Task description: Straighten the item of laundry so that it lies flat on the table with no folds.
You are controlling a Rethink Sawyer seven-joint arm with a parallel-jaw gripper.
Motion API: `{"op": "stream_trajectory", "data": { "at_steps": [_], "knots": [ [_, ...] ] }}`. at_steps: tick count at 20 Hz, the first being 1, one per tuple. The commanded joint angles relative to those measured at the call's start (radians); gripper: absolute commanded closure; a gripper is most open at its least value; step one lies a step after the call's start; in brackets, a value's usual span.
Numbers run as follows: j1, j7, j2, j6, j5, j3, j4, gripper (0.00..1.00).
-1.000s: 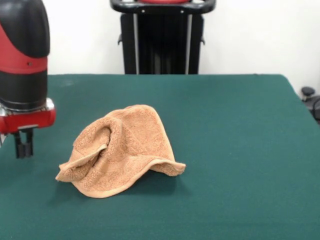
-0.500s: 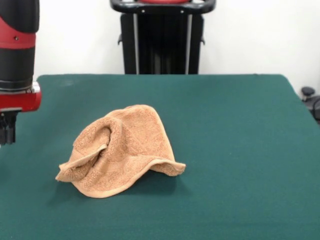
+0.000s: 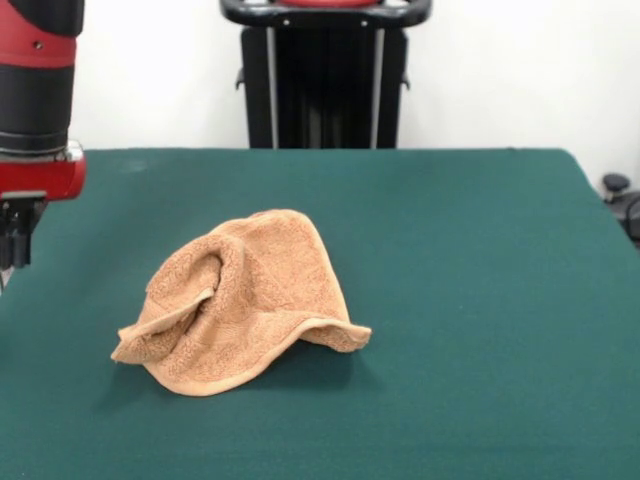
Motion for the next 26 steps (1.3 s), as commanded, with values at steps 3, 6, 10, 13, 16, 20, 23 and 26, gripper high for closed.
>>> {"op": "stream_trajectory", "data": {
  "at_steps": [3, 6, 10, 13, 16, 20, 23, 26],
  "knots": [
    [0.073, -0.059, -0.056, 0.059, 0.026, 0.055, 0.223, 1.00],
    [0.084, -0.023, -0.067, 0.042, 0.027, 0.044, 0.249, 1.00],
    [0.095, 0.016, -0.095, 0.032, 0.035, 0.032, 0.285, 1.00],
    [0.100, 0.032, -0.133, 0.043, 0.058, 0.031, 0.319, 1.00],
    [0.091, 0.022, -0.173, 0.053, 0.093, 0.050, 0.362, 1.00],
    [0.065, 0.018, -0.190, 0.046, 0.148, 0.076, 0.409, 1.00],
    [0.063, 0.027, -0.202, 0.030, 0.167, 0.072, 0.428, 1.00],
    [0.080, 0.066, -0.215, 0.000, 0.172, 0.054, 0.453, 1.00]
  ]
}}
